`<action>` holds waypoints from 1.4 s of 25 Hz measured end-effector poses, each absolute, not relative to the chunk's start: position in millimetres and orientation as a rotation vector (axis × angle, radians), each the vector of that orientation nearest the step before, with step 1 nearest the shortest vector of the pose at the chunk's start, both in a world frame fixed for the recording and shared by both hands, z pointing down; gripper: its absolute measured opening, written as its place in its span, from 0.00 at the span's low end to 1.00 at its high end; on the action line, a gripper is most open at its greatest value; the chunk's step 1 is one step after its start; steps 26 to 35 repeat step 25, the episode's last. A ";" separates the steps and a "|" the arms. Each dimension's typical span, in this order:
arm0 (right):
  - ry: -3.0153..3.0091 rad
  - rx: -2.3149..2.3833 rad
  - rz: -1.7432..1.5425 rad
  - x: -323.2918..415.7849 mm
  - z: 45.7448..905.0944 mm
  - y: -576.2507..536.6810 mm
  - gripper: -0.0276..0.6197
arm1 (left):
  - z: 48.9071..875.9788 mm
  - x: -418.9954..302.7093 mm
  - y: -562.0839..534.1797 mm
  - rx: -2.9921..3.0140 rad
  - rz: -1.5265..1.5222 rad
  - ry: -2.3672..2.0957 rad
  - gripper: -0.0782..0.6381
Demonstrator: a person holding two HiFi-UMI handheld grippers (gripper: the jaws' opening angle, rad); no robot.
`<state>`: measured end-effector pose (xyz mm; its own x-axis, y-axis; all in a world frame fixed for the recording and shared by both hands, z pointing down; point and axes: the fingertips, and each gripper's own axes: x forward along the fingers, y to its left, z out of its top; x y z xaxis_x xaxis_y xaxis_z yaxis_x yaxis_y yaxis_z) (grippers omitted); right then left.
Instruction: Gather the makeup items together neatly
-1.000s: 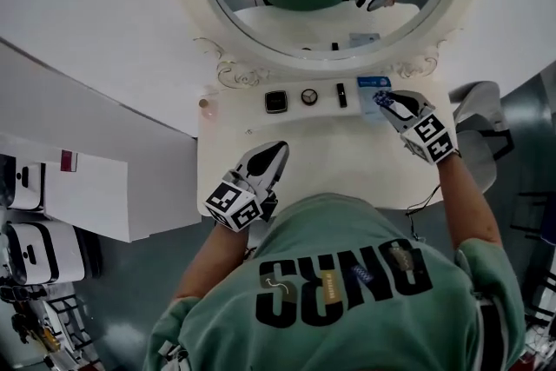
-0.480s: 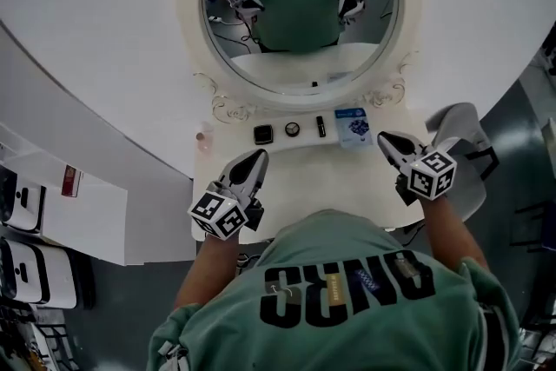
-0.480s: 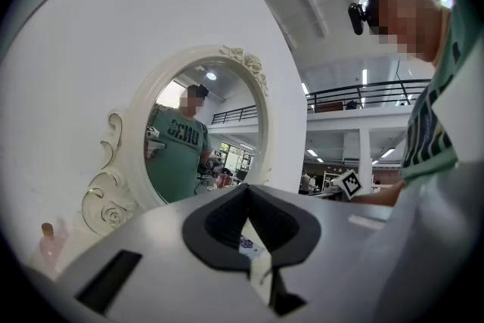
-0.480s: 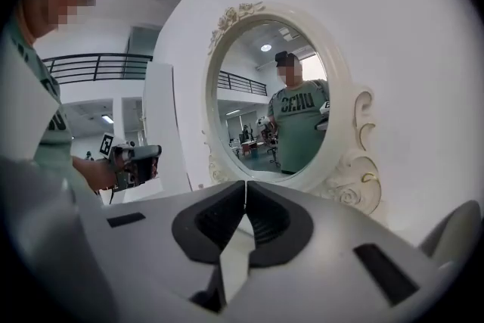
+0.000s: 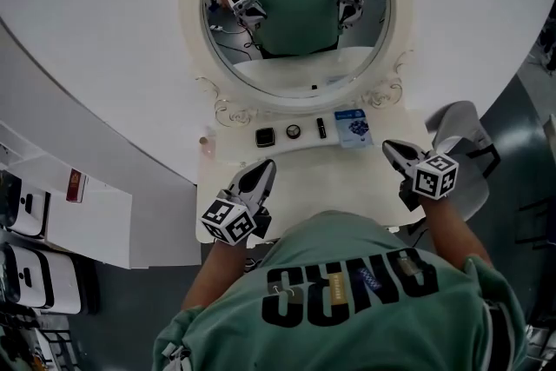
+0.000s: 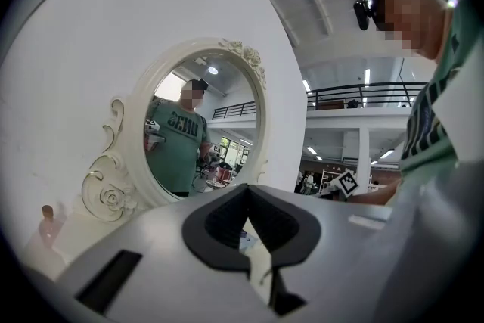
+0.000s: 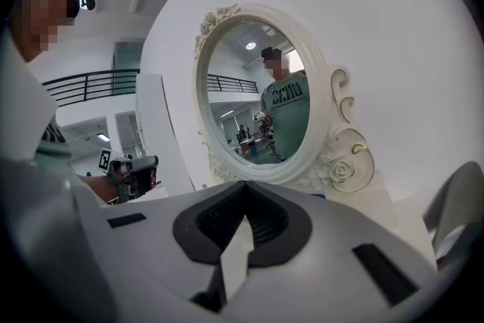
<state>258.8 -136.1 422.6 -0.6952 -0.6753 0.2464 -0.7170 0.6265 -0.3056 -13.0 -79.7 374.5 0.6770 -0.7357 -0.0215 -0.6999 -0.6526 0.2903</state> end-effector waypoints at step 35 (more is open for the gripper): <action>-2.708 1.147 0.514 246.8 421.6 -130.6 0.03 | 371.9 -27.7 -66.9 2.630 -0.206 -1.176 0.12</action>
